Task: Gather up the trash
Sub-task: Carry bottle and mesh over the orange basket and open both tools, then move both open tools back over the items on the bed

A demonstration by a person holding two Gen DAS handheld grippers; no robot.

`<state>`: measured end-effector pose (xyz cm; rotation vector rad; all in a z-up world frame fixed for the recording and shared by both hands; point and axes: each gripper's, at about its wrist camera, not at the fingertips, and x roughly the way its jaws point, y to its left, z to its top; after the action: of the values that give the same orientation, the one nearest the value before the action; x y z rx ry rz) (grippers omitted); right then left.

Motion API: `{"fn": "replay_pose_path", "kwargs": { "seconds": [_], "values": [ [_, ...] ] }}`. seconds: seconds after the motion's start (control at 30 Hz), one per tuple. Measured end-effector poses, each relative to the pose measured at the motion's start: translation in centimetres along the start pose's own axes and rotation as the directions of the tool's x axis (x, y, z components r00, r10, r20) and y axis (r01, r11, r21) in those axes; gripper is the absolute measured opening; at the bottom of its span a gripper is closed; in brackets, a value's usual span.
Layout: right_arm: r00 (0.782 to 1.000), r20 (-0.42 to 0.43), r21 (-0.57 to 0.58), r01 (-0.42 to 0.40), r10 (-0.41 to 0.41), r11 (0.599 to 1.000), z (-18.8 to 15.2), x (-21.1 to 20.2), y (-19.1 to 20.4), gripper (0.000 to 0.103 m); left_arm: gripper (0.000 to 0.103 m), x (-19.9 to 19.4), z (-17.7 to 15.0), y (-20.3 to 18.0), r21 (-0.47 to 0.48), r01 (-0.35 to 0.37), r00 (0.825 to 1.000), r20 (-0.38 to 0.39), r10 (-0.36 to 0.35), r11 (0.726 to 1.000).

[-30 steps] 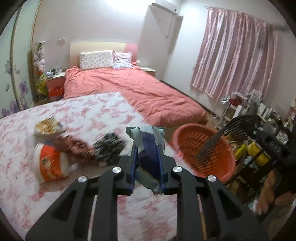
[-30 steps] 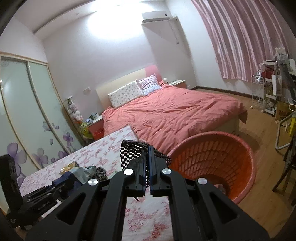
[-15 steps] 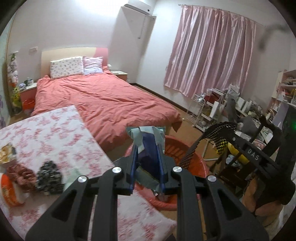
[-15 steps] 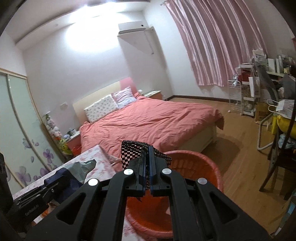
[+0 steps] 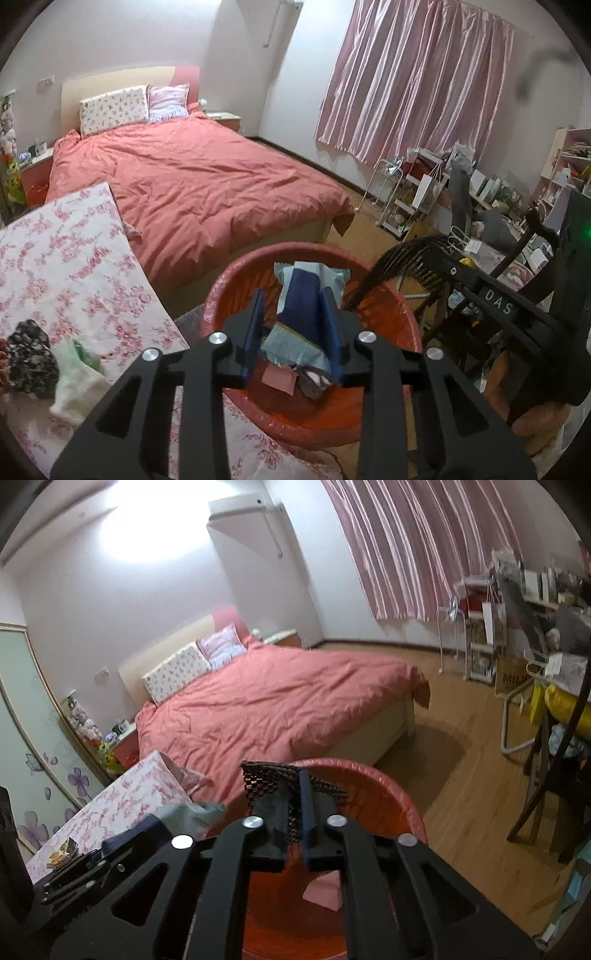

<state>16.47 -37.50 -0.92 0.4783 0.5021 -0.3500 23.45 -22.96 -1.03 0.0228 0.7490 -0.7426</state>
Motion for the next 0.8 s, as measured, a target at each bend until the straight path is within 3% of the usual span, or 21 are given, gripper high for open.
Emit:
{"fn": "replay_pose_path", "kwargs": {
  "seconds": [0.1, 0.33, 0.63, 0.8],
  "values": [
    [1.000, -0.014, 0.014, -0.007, 0.008, 1.000, -0.2, 0.1, -0.5, 0.034, 0.036, 1.2, -0.5, 0.5, -0.005, -0.007, 1.000, -0.026, 0.007, 1.000],
    [1.000, -0.026, 0.002, 0.004, -0.004, 1.000, -0.6, -0.1, 0.2, 0.037, 0.045, 1.3, -1.1, 2.2, -0.024, -0.046, 0.998, -0.038, 0.045, 0.999],
    [0.999, -0.026, -0.050, -0.020, 0.019, 0.999, -1.1, -1.0, 3.1, 0.037, 0.055, -3.0, -2.5, 5.6, -0.055, -0.130, 0.991, -0.020, 0.129, 0.990],
    [0.997, -0.050, -0.099, -0.069, 0.064, 0.993, -2.5, -1.4, 6.4, 0.037, 0.059, -7.0, -4.1, 9.0, -0.093, -0.214, 0.976, 0.004, 0.215, 0.972]
  ]
}}
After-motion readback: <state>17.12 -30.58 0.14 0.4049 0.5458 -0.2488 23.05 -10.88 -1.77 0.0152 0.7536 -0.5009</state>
